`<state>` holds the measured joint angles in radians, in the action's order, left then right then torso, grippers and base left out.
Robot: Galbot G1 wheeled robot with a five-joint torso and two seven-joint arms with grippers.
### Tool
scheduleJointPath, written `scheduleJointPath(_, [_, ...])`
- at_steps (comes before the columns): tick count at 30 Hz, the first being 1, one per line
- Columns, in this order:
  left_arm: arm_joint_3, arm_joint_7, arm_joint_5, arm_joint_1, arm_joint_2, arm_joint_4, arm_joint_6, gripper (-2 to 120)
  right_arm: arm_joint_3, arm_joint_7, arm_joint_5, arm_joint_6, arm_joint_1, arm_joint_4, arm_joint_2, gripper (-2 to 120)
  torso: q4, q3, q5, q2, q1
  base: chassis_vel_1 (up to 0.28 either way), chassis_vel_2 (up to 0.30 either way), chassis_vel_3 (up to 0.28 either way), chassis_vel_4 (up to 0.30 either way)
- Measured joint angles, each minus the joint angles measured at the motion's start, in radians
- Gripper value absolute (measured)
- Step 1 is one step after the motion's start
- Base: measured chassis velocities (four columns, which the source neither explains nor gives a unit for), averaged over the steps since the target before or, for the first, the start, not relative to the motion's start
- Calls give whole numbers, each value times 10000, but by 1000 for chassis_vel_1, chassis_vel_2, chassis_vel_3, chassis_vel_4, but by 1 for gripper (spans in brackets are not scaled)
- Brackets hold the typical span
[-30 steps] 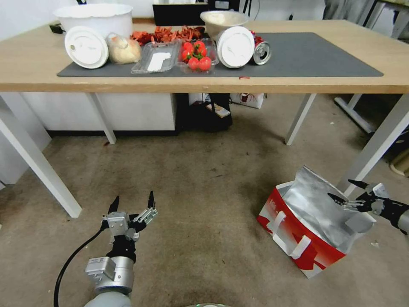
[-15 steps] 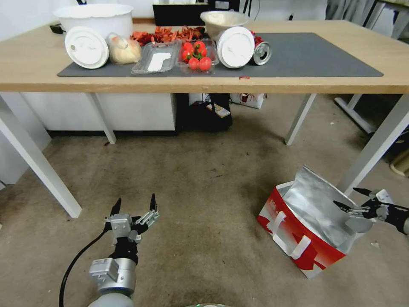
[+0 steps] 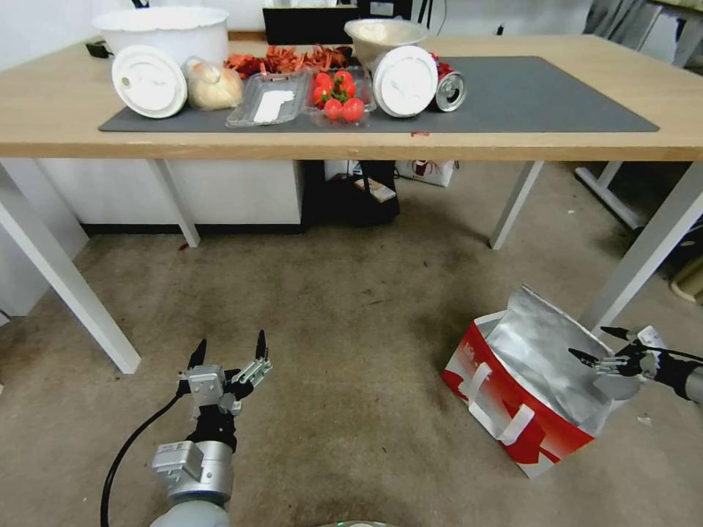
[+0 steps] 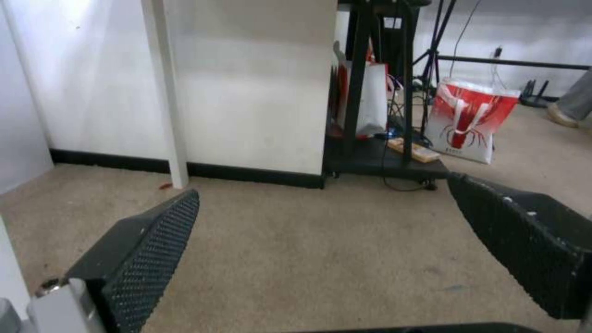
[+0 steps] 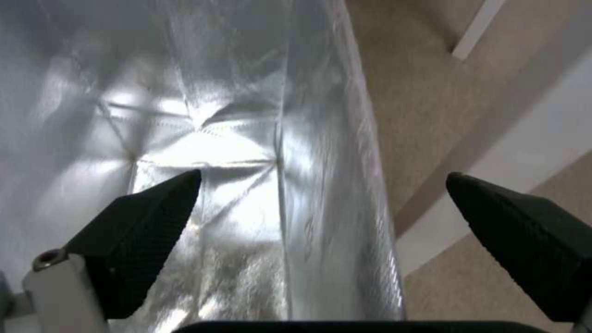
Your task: Pick up the food delivery bag from the floor and place it on the table.
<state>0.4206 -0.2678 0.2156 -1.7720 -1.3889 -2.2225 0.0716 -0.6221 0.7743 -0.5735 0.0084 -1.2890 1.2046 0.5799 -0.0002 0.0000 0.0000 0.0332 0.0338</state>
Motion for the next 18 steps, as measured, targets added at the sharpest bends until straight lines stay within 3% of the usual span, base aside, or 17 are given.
scheduleJointPath(18, [10,-35,-30,-54,-189,-1,32,100,738,438,235,-53,1122,-774,400,100,3,0,0,1,0,0,0,0,0])
